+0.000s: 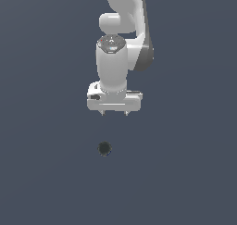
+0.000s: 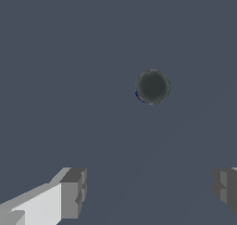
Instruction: Pick up the object and move it to a goal position.
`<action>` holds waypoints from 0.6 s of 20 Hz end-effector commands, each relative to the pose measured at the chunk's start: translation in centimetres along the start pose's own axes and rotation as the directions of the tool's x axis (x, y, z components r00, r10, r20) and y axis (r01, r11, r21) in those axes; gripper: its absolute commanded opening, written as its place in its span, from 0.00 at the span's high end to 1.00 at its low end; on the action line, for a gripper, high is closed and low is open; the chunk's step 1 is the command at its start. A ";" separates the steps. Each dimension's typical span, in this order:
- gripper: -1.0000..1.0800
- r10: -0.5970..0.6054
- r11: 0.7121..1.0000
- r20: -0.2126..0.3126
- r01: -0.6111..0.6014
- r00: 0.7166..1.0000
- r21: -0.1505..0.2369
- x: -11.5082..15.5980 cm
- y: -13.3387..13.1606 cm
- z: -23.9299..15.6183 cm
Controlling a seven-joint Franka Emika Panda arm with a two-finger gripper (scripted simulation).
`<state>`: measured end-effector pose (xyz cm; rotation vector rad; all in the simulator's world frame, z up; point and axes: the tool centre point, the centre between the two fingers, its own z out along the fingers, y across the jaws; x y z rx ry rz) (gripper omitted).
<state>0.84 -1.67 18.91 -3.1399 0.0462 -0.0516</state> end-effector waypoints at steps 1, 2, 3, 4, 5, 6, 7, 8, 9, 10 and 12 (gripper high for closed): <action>0.04 0.000 1.000 0.000 0.000 1.000 0.000 0.0 0.0 0.0; 0.04 -0.001 1.000 0.000 0.001 1.000 0.000 0.0 0.0 0.0; 0.04 -0.003 1.000 -0.002 0.003 1.000 -0.001 0.0 -0.1 -0.1; 0.04 -0.007 1.000 -0.004 0.007 1.000 -0.003 0.1 -0.1 -0.2; 0.04 -0.013 1.000 -0.007 0.013 1.000 -0.005 0.1 -0.2 -0.3; 0.04 -0.021 1.000 -0.010 0.020 1.000 -0.007 0.2 -0.3 -0.4; 0.04 -0.030 1.000 -0.014 0.029 0.999 -0.010 0.3 -0.5 -0.6; 0.04 -0.038 0.999 -0.017 0.038 0.999 -0.012 0.3 -0.6 -0.8; 0.04 -0.045 0.999 -0.020 0.045 0.999 -0.014 0.3 -0.7 -0.9; 0.04 -0.050 0.999 -0.021 0.050 0.999 -0.015 0.3 -0.7 -1.0; 0.04 -0.055 0.998 -0.022 0.054 0.998 -0.016 0.2 -0.8 -1.1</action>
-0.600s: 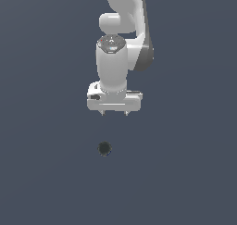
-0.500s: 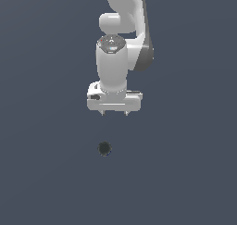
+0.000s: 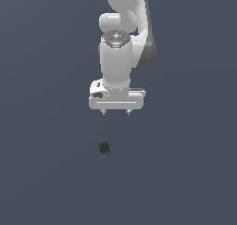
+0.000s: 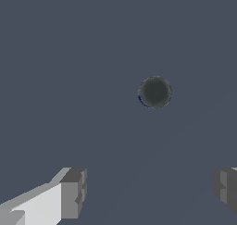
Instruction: Pick up the object and move it to a goal position.
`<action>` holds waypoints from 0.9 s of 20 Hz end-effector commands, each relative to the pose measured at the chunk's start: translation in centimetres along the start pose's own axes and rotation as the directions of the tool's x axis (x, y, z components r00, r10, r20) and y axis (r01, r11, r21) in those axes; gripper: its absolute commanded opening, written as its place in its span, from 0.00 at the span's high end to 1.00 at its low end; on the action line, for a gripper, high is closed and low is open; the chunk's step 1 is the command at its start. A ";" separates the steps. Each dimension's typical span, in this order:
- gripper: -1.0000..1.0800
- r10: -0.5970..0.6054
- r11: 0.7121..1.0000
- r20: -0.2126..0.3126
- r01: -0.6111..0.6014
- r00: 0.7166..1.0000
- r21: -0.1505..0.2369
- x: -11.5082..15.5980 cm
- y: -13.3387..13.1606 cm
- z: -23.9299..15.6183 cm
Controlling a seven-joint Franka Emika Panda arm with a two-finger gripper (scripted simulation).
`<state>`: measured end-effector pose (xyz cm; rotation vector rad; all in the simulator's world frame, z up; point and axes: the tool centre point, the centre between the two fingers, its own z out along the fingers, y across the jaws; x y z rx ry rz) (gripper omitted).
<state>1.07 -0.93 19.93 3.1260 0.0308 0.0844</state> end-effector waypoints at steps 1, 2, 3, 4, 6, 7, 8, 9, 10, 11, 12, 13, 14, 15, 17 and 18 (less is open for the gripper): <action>0.04 -0.004 1.000 -0.001 0.004 1.000 -0.001 0.0 0.0 -0.1; 0.04 -0.001 1.000 0.000 0.001 1.000 -0.001 0.0 0.0 0.0; 0.04 0.003 1.000 0.000 -0.003 1.000 0.000 0.0 0.0 0.1; 0.04 0.009 1.000 0.001 -0.009 1.000 0.000 0.1 0.1 0.2; 0.04 0.026 1.000 0.002 -0.026 1.000 0.001 0.4 0.2 0.4; 0.04 0.037 0.999 0.003 -0.037 0.999 0.002 0.6 0.3 0.6; 0.04 0.050 0.999 0.004 -0.050 0.999 0.002 0.8 0.4 0.8; 0.04 0.064 0.998 0.005 -0.064 0.998 0.003 1.0 0.5 1.1; 0.04 0.080 0.997 0.007 -0.080 0.997 0.003 1.2 0.7 1.3; 0.04 0.097 0.995 0.008 -0.097 0.995 0.004 1.4 0.8 1.6; 0.04 0.116 0.993 0.010 -0.116 0.993 0.004 1.7 0.9 1.9; 0.04 0.137 0.991 0.012 -0.137 0.991 0.005 2.0 1.1 2.3; 0.04 0.159 0.987 0.014 -0.159 0.987 0.005 2.3 1.3 2.7; 0.04 0.183 0.983 0.016 -0.183 0.983 0.005 2.6 1.5 3.1; 0.04 0.235 0.972 0.021 -0.235 0.972 0.005 3.3 1.9 4.1; 0.04 0.263 0.965 0.023 -0.263 0.964 0.005 3.7 2.2 4.7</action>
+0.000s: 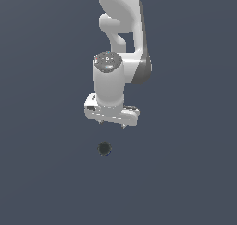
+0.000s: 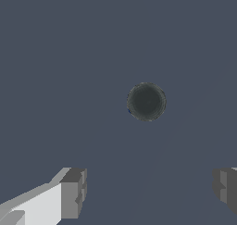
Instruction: Pick up the object and move it to a goal position.
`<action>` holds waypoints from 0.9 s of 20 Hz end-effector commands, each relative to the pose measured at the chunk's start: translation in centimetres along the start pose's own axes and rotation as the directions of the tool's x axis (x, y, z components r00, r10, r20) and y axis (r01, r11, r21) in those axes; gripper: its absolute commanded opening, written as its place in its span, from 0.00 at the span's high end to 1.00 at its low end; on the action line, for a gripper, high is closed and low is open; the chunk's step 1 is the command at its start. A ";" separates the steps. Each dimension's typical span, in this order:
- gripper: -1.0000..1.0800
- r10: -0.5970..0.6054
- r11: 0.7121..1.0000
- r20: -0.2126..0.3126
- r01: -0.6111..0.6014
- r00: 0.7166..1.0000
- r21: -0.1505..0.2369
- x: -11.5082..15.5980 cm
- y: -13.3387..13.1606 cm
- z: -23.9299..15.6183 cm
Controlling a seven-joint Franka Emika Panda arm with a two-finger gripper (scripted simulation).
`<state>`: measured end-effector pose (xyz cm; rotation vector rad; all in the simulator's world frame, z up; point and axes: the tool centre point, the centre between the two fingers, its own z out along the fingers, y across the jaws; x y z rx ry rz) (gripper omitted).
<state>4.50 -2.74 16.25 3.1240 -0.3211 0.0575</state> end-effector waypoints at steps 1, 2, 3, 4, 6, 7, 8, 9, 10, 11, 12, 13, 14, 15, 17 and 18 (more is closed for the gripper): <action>0.04 0.072 0.997 0.006 -0.072 0.997 0.000 1.0 0.4 1.4; 0.04 0.105 0.995 0.009 -0.105 0.994 0.000 1.5 0.6 2.0; 0.04 0.138 0.990 0.012 -0.138 0.990 -0.001 1.9 0.8 2.7; 0.04 0.170 0.985 0.014 -0.170 0.985 -0.001 2.4 1.0 3.3; 0.04 0.231 0.973 0.019 -0.231 0.973 -0.004 3.1 1.4 4.6; 0.04 0.258 0.966 0.020 -0.258 0.966 -0.005 3.5 1.5 5.2; 0.04 0.283 0.959 0.022 -0.283 0.959 -0.006 3.8 1.7 5.8; 0.04 0.306 0.952 0.024 -0.306 0.952 -0.008 4.0 1.8 6.3; 0.04 0.328 0.945 0.025 -0.328 0.944 -0.009 4.3 2.0 6.8; 0.04 0.348 0.938 0.026 -0.347 0.937 -0.010 4.5 2.1 7.3; 0.04 0.365 0.931 0.027 -0.365 0.930 -0.012 4.7 2.2 7.7; 0.04 0.382 0.924 0.028 -0.381 0.924 -0.013 4.9 2.4 8.1; 0.04 0.396 0.918 0.028 -0.396 0.918 -0.014 5.0 2.5 8.5; 0.04 0.409 0.913 0.029 -0.409 0.912 -0.015 5.2 2.5 8.8; 0.04 0.430 0.903 0.030 -0.430 0.902 -0.017 5.4 2.7 9.4; 0.04 0.438 0.899 0.030 -0.438 0.898 -0.018 5.5 2.8 9.6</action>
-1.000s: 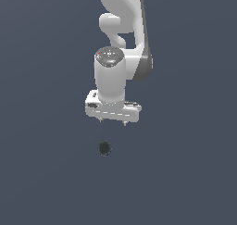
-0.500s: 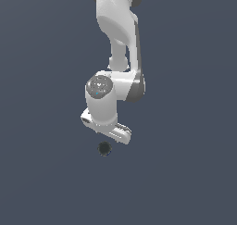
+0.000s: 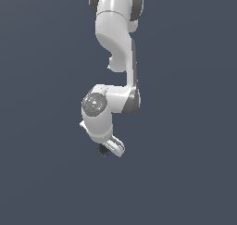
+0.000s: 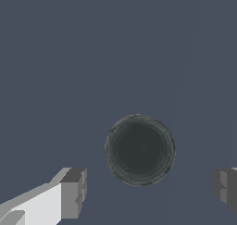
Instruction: Pick up the object and move it to a goal position.
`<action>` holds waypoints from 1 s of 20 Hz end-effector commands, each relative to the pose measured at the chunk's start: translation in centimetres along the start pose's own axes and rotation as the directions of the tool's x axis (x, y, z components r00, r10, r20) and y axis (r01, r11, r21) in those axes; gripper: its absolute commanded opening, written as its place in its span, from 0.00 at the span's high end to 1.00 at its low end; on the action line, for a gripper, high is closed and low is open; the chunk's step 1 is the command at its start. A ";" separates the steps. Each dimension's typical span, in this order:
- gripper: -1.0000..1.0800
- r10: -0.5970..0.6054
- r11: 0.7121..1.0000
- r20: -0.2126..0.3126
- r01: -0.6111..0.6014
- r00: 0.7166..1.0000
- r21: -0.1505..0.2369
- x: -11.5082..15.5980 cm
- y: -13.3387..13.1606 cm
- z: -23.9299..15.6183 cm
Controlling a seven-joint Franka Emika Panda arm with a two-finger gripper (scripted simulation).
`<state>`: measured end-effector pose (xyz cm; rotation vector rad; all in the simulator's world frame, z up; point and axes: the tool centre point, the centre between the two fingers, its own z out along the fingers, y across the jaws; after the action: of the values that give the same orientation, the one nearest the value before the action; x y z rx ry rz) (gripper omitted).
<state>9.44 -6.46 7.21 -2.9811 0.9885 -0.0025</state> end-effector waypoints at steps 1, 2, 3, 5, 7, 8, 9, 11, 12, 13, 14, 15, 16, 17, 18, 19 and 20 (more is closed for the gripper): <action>0.04 0.025 1.000 0.001 -0.025 1.000 -0.001 0.3 0.0 0.5; 0.04 0.031 1.000 0.001 -0.031 1.000 -0.001 0.4 0.0 0.7; 0.04 0.035 0.999 0.001 -0.035 0.999 -0.001 0.4 0.0 0.8; 0.04 0.038 0.999 0.001 -0.038 0.999 -0.001 0.5 0.0 0.8; 0.04 0.033 0.999 0.002 -0.033 0.999 -0.002 0.4 0.0 0.8; 0.04 0.033 0.999 0.002 -0.033 0.999 -0.002 0.4 0.0 0.9; 0.04 0.034 0.999 0.002 -0.034 0.999 -0.002 0.4 0.1 1.1; 0.04 0.034 0.999 0.002 -0.034 0.999 -0.002 0.4 0.1 1.8; 0.04 0.035 0.999 0.002 -0.035 0.999 -0.002 0.4 0.1 2.2; 0.04 0.035 0.999 0.002 -0.035 0.999 -0.002 0.4 0.1 2.7; 0.04 0.036 0.999 0.002 -0.036 0.999 -0.001 0.4 0.1 3.3; 0.04 0.037 0.999 0.001 -0.037 0.999 -0.001 0.3 0.1 3.9; 0.04 0.037 0.999 0.001 -0.037 0.999 -0.001 0.3 0.1 4.5; 0.04 0.037 0.999 0.001 -0.037 0.999 -0.001 0.3 0.1 4.9; 0.04 0.038 0.999 0.001 -0.038 0.999 -0.001 0.3 0.1 5.3; 0.04 0.038 0.999 0.001 -0.038 0.999 -0.001 0.3 0.1 5.6; 0.04 0.039 0.999 0.001 -0.039 0.999 -0.001 0.3 0.1 5.8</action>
<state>9.60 -6.74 1.83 -2.9629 1.0455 0.0029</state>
